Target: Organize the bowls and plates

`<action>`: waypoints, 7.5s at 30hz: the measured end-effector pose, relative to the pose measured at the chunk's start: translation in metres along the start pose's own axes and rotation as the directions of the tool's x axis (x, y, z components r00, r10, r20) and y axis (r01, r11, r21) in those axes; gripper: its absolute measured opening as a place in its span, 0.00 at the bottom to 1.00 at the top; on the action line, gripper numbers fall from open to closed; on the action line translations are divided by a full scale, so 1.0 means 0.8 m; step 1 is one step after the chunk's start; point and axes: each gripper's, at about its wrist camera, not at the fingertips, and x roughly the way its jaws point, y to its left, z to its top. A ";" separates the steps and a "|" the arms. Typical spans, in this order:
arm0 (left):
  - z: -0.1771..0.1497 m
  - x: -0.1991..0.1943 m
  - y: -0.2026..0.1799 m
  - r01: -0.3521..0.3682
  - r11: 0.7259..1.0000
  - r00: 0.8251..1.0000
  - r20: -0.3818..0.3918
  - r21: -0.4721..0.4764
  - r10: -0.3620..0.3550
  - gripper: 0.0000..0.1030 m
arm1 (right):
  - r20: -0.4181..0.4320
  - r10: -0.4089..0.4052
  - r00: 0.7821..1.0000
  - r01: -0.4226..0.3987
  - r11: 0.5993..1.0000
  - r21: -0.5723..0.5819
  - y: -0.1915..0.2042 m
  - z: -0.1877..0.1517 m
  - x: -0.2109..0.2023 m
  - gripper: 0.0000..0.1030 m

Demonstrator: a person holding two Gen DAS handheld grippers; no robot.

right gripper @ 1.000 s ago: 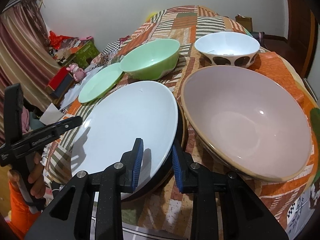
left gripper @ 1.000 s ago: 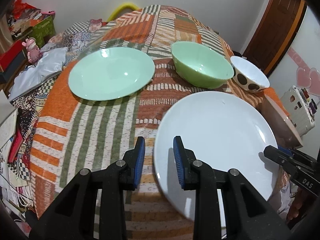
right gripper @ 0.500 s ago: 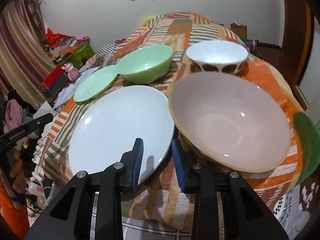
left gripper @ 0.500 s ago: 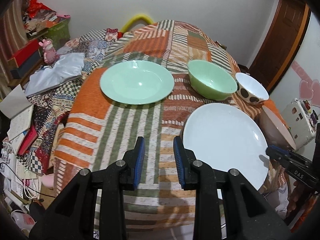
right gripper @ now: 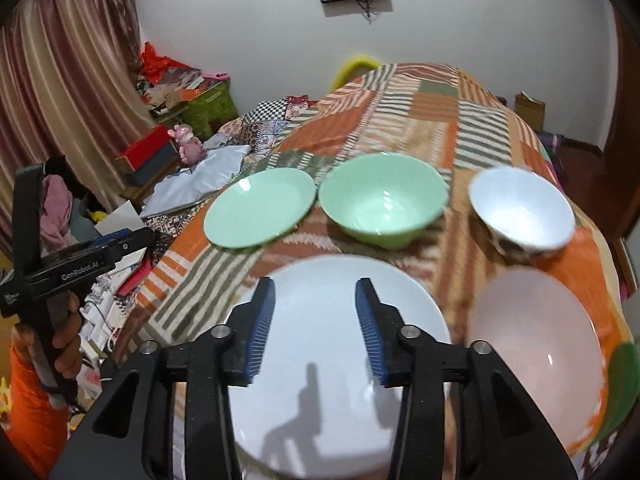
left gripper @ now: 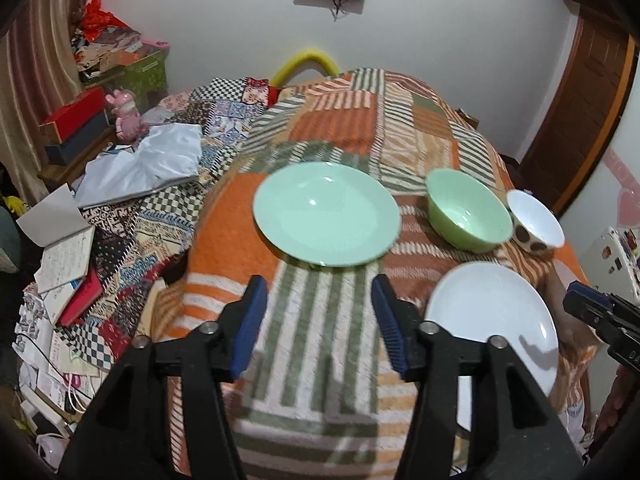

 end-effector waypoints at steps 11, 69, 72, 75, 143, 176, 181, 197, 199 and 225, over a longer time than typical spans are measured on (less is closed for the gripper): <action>0.046 0.072 0.049 -0.047 0.998 0.998 -0.052 -0.034 0.045 0.68 | -0.143 0.051 0.988 -0.057 0.998 -0.039 0.039 0.036 0.098 0.56; -0.039 0.085 0.116 0.072 0.990 0.972 -0.216 -0.120 -0.097 0.30 | -0.396 0.126 0.909 -0.153 0.987 -0.037 0.090 0.029 0.202 0.31; -0.032 0.086 0.126 0.062 0.989 0.974 -0.209 -0.136 -0.089 0.30 | -0.377 0.110 0.920 -0.131 0.991 -0.032 0.083 0.034 0.201 0.31; -0.025 0.095 0.130 0.059 0.989 0.974 -0.211 -0.137 -0.087 0.30 | -0.370 0.092 0.924 -0.114 0.993 -0.038 0.081 0.044 0.210 0.31; -0.022 -0.014 -0.043 0.213 0.976 0.974 -0.083 0.031 -0.210 0.35 | -0.156 0.077 0.985 -0.073 0.997 0.030 -0.012 -0.004 0.021 0.27; -0.057 0.063 -0.096 0.227 0.973 0.948 -0.234 0.025 -0.215 0.35 | -0.169 0.011 0.986 0.012 0.991 0.136 -0.048 -0.071 0.008 0.27; -0.056 0.076 -0.105 0.229 0.972 0.945 -0.250 0.044 -0.211 0.35 | -0.167 0.006 0.986 0.023 0.985 0.173 -0.057 -0.076 0.009 0.27; -0.048 0.089 -0.125 0.193 0.974 0.959 -0.234 0.119 -0.161 0.34 | -0.137 0.028 0.990 0.002 0.976 0.217 -0.070 -0.084 0.001 0.23; -0.047 0.088 -0.127 0.186 0.974 0.961 -0.231 0.126 -0.154 0.34 | -0.134 0.037 0.990 -0.005 0.974 0.226 -0.072 -0.085 -0.001 0.23; -0.034 -0.029 -0.165 0.207 0.962 0.978 -0.078 0.180 -0.196 0.35 | 0.027 -0.042 0.999 0.039 0.994 0.100 -0.063 -0.070 -0.096 0.26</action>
